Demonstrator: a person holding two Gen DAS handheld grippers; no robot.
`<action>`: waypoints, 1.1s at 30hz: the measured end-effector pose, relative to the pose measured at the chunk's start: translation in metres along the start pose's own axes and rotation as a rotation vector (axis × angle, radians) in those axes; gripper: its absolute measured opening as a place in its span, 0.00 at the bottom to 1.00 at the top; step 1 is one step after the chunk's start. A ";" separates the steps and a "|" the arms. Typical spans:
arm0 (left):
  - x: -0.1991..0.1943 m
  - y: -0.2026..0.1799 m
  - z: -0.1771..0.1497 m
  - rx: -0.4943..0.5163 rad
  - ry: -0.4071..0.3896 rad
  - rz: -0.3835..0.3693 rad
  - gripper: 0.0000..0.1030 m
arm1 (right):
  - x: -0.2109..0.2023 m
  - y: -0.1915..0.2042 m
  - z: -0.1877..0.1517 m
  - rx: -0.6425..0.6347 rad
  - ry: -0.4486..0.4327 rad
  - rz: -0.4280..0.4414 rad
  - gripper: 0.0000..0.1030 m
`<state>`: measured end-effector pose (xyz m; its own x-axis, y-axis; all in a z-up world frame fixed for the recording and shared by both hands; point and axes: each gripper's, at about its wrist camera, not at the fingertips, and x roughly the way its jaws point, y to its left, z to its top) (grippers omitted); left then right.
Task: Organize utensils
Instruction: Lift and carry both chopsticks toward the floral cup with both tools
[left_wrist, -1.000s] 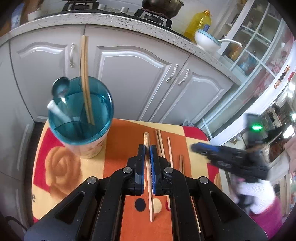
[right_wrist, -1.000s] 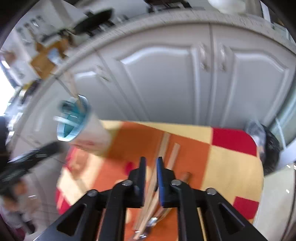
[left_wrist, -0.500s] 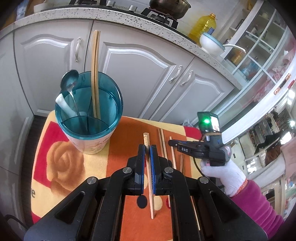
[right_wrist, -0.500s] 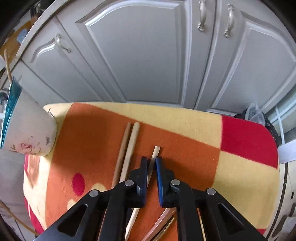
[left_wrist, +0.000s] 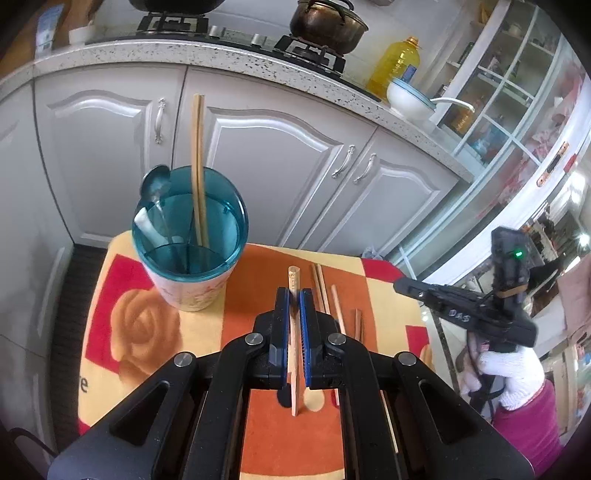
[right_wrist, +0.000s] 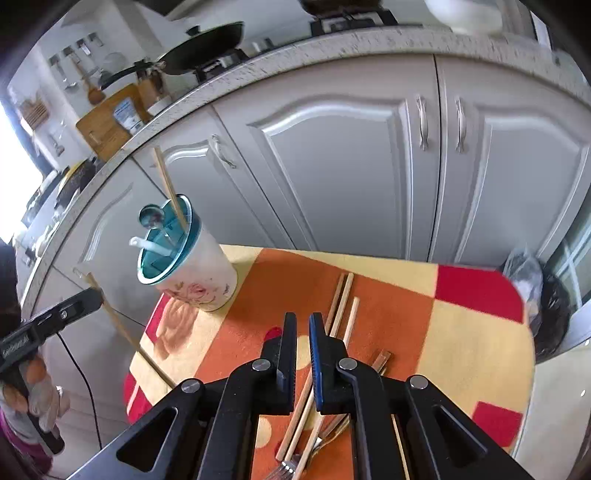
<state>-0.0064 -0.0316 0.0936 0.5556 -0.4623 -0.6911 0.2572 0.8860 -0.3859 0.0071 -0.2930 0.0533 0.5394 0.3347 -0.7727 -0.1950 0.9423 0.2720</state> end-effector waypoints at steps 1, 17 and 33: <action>-0.001 0.000 -0.001 -0.003 -0.002 -0.003 0.04 | 0.002 0.003 0.000 -0.010 0.009 -0.030 0.06; 0.007 0.010 0.002 -0.023 0.012 -0.004 0.04 | 0.135 -0.024 -0.017 -0.037 0.292 -0.199 0.10; -0.029 0.004 0.001 0.014 -0.025 -0.029 0.04 | 0.011 0.009 -0.012 -0.005 0.046 0.068 0.05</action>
<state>-0.0204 -0.0144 0.1128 0.5675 -0.4865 -0.6643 0.2843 0.8729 -0.3964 0.0014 -0.2806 0.0409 0.4870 0.3970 -0.7780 -0.2341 0.9175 0.3216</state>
